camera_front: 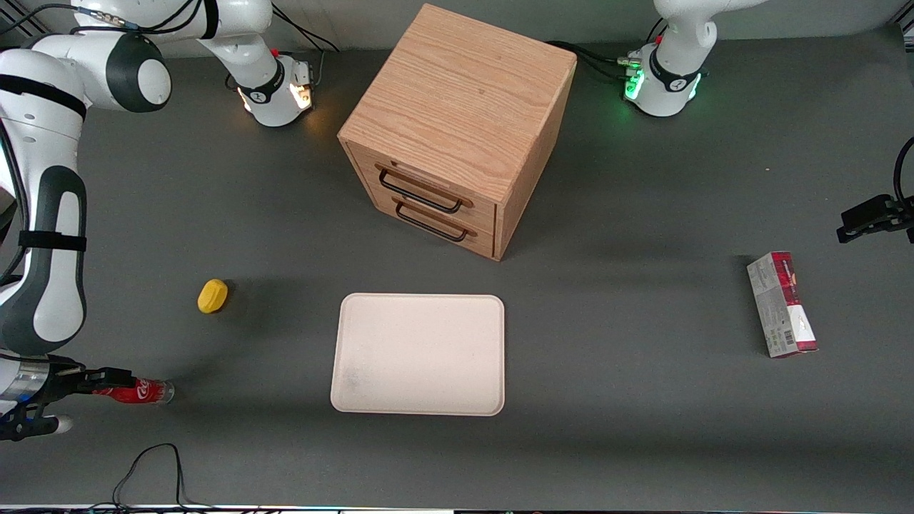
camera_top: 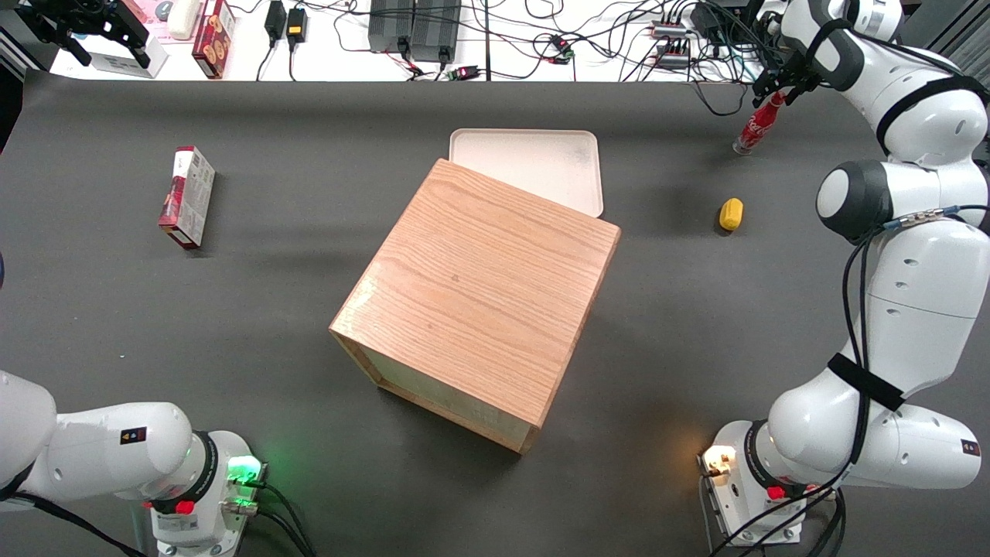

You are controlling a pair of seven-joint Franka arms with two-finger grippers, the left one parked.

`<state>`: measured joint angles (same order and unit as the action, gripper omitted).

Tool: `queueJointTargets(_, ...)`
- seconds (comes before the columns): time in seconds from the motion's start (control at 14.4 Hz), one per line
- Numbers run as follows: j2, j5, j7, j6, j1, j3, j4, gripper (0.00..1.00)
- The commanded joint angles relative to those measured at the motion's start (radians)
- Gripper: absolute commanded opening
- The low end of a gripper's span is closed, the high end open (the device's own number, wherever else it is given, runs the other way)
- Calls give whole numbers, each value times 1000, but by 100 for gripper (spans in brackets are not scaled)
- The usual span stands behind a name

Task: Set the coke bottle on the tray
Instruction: 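Lower the right gripper and close it around the bottle's cap end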

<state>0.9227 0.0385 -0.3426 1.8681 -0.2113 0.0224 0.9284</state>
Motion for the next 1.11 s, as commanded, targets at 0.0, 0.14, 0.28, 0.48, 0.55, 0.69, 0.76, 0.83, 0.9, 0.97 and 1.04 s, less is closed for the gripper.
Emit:
queueJointTargets(0.0, 13, -6, -55, 10, 1, 5, -20, 73)
queueJointTargets(0.14, 13, -6, -67, 10, -2, 8, -20, 64)
queueJointTargets(0.28, 13, -8, -78, 10, -2, 10, -20, 49)
queueJointTargets(0.48, 13, -11, -85, 10, -3, 10, -20, 14)
queueJointTargets(0.55, 12, -11, -85, 10, -3, 10, -20, 0)
queueJointTargets(0.69, 12, -23, -87, 10, -5, 10, -20, 0)
queueJointTargets(0.76, 12, -23, -85, 10, -5, 10, -20, 0)
queueJointTargets(0.83, 12, -23, -85, 8, -7, 10, -20, 0)
queueJointTargets(0.9, 10, -23, -84, 6, -7, 10, -20, 0)
queueJointTargets(0.97, 7, -23, -79, 2, -5, 10, -20, 0)
queueJointTargets(1.04, -1, -25, -75, -1, -2, 10, -20, 0)
